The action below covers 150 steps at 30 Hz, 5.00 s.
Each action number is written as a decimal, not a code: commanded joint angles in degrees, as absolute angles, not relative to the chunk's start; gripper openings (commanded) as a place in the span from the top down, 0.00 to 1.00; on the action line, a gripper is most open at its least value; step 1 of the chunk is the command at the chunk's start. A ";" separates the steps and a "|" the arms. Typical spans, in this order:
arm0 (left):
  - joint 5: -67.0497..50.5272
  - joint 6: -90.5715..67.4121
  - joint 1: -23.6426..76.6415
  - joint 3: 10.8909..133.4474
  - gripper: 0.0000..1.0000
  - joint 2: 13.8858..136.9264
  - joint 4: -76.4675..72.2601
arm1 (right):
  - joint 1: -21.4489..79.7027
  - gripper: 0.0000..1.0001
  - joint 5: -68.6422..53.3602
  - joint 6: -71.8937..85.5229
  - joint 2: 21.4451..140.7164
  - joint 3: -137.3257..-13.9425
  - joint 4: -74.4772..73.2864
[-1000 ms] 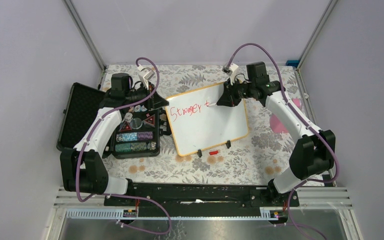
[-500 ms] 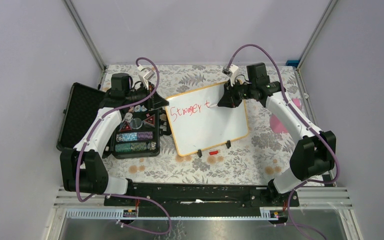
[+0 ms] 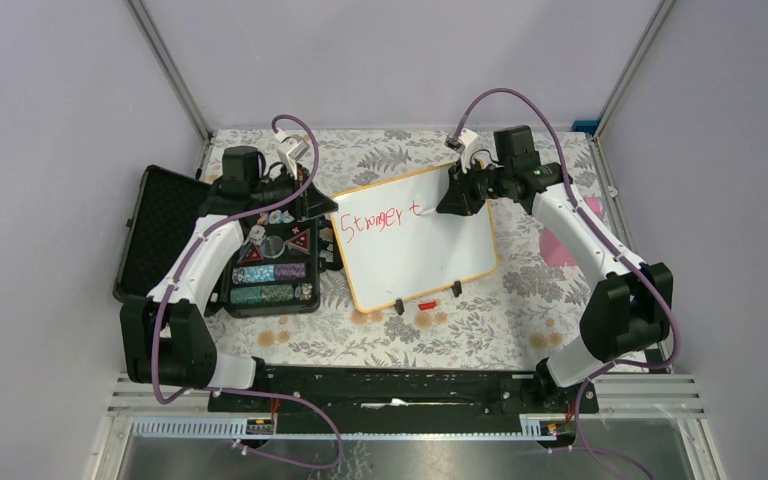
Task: Write a sentence on the whiteboard
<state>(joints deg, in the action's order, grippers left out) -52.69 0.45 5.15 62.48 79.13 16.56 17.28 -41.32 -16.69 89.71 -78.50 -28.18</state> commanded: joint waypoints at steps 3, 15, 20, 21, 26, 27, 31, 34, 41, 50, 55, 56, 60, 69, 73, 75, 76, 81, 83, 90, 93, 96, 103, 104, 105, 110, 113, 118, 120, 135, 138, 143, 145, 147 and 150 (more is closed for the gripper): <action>-51.62 3.78 6.77 62.14 1.00 79.54 18.01 | 16.79 1.00 -39.91 -17.66 87.76 -81.63 -28.91; -51.96 3.87 6.85 61.97 1.00 79.32 18.01 | 16.48 1.00 -41.19 -17.62 86.11 -83.00 -30.91; -51.77 3.95 6.81 61.96 1.00 79.01 18.02 | 16.09 1.00 -40.95 -17.51 87.31 -84.48 -30.76; -51.69 3.91 6.85 61.96 1.00 78.95 18.00 | 16.06 1.00 -41.02 -17.49 87.48 -84.88 -30.71; -51.87 3.96 6.86 61.87 1.00 78.93 17.98 | 16.09 1.00 -41.13 -16.93 88.44 -86.02 -30.17; -51.87 3.96 6.86 61.85 1.00 78.97 17.97 | 16.08 1.00 -41.13 -16.88 88.74 -86.25 -30.14; -51.86 3.81 6.86 62.01 1.00 79.01 17.97 | 16.09 1.00 -41.13 -16.87 89.75 -87.04 -30.12; -51.90 3.87 6.83 61.93 1.00 78.88 17.97 | 16.09 1.00 -40.77 -16.83 90.53 -87.71 -30.14; -51.76 3.95 6.86 61.66 1.00 78.75 18.02 | 16.13 1.00 -39.91 -16.44 92.17 -89.19 -29.62; -51.74 4.20 6.85 61.61 1.00 78.75 18.01 | 16.08 1.00 -39.90 -16.51 92.66 -88.84 -29.49; -51.65 4.24 6.85 61.47 1.00 78.74 18.02 | 16.09 1.00 -39.90 -16.91 92.31 -87.29 -29.49; -51.60 4.22 6.86 61.42 1.00 78.67 18.02 | 16.10 1.00 -40.00 -16.96 92.17 -86.95 -29.48; -51.51 4.22 6.86 61.48 1.00 78.77 18.01 | 16.12 1.00 -40.54 -17.05 91.75 -85.28 -29.45; -51.56 4.22 6.86 61.60 1.00 79.16 18.02 | 16.08 1.00 -41.11 -17.48 90.65 -81.96 -29.32; -51.52 4.22 6.80 61.50 1.00 79.03 18.02 | 16.09 1.00 -41.15 -17.31 89.77 -80.43 -28.59; -51.60 4.17 6.84 61.49 1.00 79.09 17.97 | 16.09 1.00 -41.09 -17.31 89.49 -80.05 -28.59; -51.55 4.14 6.85 61.54 1.00 79.11 18.01 | 16.08 1.00 -41.15 -17.31 89.38 -79.85 -28.57; -51.51 4.07 6.86 61.61 1.00 79.07 18.00 | 16.10 1.00 -41.35 -17.41 88.80 -79.28 -28.60; -51.56 4.12 6.85 61.59 1.00 79.18 18.00 | 16.09 1.00 -41.88 -17.13 88.54 -79.72 -28.63; -51.81 3.91 6.85 62.03 1.00 79.45 17.96 | 16.06 1.00 -42.97 -16.22 87.64 -82.17 -28.64; -51.79 3.95 6.86 61.96 1.00 79.46 18.01 | 16.08 1.00 -42.93 -16.09 87.92 -82.72 -28.63; -51.77 3.90 6.86 62.05 1.00 79.37 17.97 | 16.09 1.00 -42.56 -16.08 88.15 -82.94 -28.35; -51.70 3.87 6.85 62.14 1.00 79.45 17.99 | 16.08 1.00 -42.13 -15.97 88.87 -84.12 -28.01; -51.68 3.87 6.86 62.13 1.00 79.50 18.01 | 16.11 1.00 -41.98 -15.99 88.98 -84.28 -27.96; -51.80 3.87 6.86 62.14 1.00 79.54 18.01 | 16.09 1.00 -41.81 -16.00 89.10 -84.35 -27.97; -51.78 3.95 6.86 62.05 1.00 79.62 18.02 | 16.04 1.00 -41.16 -16.30 89.47 -84.41 -27.95; -51.70 3.98 6.86 62.04 1.00 79.46 18.02 | 16.06 1.00 -40.81 -16.35 89.64 -84.39 -27.99; -51.68 3.91 6.86 62.05 1.00 79.46 18.02 | 16.02 1.00 -40.12 -16.61 90.06 -84.29 -27.90; -51.62 3.95 6.85 62.01 1.00 79.37 18.01 | 16.00 1.00 -40.08 -16.62 90.13 -84.20 -27.90; -51.56 3.87 6.83 61.95 1.00 79.37 18.02 | 14.99 1.00 -39.20 -16.94 89.58 -83.22 -27.96; -51.55 3.87 6.85 61.96 1.00 79.37 17.95 | 14.94 1.00 -39.41 -17.05 89.36 -82.66 -27.98; -51.67 3.87 6.86 62.03 1.00 79.54 18.01 | 14.94 1.00 -39.89 -17.29 88.78 -81.25 -28.05; -51.67 3.87 6.86 62.12 1.00 79.62 18.02 | 14.94 1.00 -40.27 -17.31 88.61 -80.80 -28.09; -51.67 3.87 6.86 62.14 1.00 79.63 18.02 | 14.99 1.00 -40.64 -17.31 88.40 -80.43 -28.10; -51.53 3.95 6.86 62.03 1.00 79.63 18.02 | 14.94 1.00 -41.19 -17.16 88.06 -79.74 -28.07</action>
<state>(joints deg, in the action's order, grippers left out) -52.64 0.45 5.26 62.48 79.13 16.53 15.42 -41.10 -16.27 90.11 -80.71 -29.23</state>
